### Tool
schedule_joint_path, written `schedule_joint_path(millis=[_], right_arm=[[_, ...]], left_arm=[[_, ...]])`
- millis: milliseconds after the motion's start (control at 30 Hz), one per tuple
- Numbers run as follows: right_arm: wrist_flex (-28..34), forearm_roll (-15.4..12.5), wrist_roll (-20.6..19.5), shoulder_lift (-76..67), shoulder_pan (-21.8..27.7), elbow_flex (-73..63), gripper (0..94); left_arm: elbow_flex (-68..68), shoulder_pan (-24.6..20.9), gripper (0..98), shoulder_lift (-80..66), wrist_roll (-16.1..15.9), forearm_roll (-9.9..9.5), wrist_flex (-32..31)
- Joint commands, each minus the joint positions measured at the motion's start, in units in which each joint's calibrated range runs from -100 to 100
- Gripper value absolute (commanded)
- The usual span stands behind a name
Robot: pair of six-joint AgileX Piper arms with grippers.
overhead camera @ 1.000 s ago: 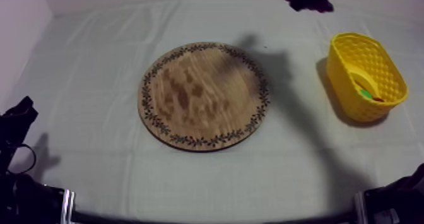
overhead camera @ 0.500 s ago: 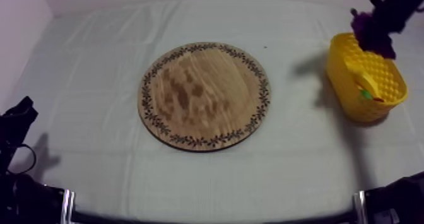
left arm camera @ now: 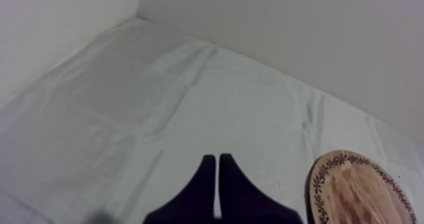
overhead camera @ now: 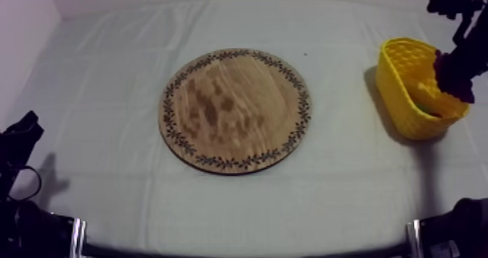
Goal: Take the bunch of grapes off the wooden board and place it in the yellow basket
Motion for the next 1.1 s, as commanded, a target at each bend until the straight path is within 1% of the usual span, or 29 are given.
schedule_joint_path(millis=[0, 200, 267, 367, 567, 633, 733, 800, 833, 1067], right_arm=[[-0.47, -0.27, -0.13, 1.52, -0.01, -0.51, 40.0], [-2.01, -1.02, -0.3, 6.29, -0.67, -3.47, 40.8], [-2.47, -1.14, -0.49, 7.98, -0.98, -4.51, 43.3], [-3.07, -1.29, -0.79, 10.53, -1.45, -5.73, 52.1], [-3.97, -1.45, -1.54, 15.15, -2.24, -7.55, 73.1], [-3.99, -1.6, -1.67, 16.12, -2.33, -8.17, 77.8], [-3.75, -1.79, -1.72, 16.72, -2.32, -9.14, 80.8], [-3.38, -1.92, -1.65, 16.38, -2.27, -9.8, 79.4], [-3.15, -1.99, -1.59, 15.96, -2.23, -10.1, 77.0], [-2.17, -2.2, -1.12, 8.76, -1.96, -10.38, 55.2]], left_arm=[[0.04, -0.01, 0.0, 0.03, 0.01, 0.01, 0.03], [0.04, -0.01, 0.0, 0.03, 0.01, 0.01, 0.03], [0.04, -0.01, 0.0, 0.03, 0.01, 0.01, 0.03], [0.04, -0.01, 0.0, 0.03, 0.01, 0.01, 0.03], [0.04, -0.01, 0.0, 0.03, 0.01, 0.01, 0.03], [0.04, -0.01, 0.0, 0.03, 0.01, 0.01, 0.03], [0.04, -0.01, 0.0, 0.03, 0.01, 0.01, 0.03], [0.04, -0.01, 0.0, 0.03, 0.01, 0.01, 0.03], [0.04, -0.01, 0.0, 0.03, 0.01, 0.01, 0.03], [0.04, -0.01, 0.0, 0.03, 0.01, 0.01, 0.03]])
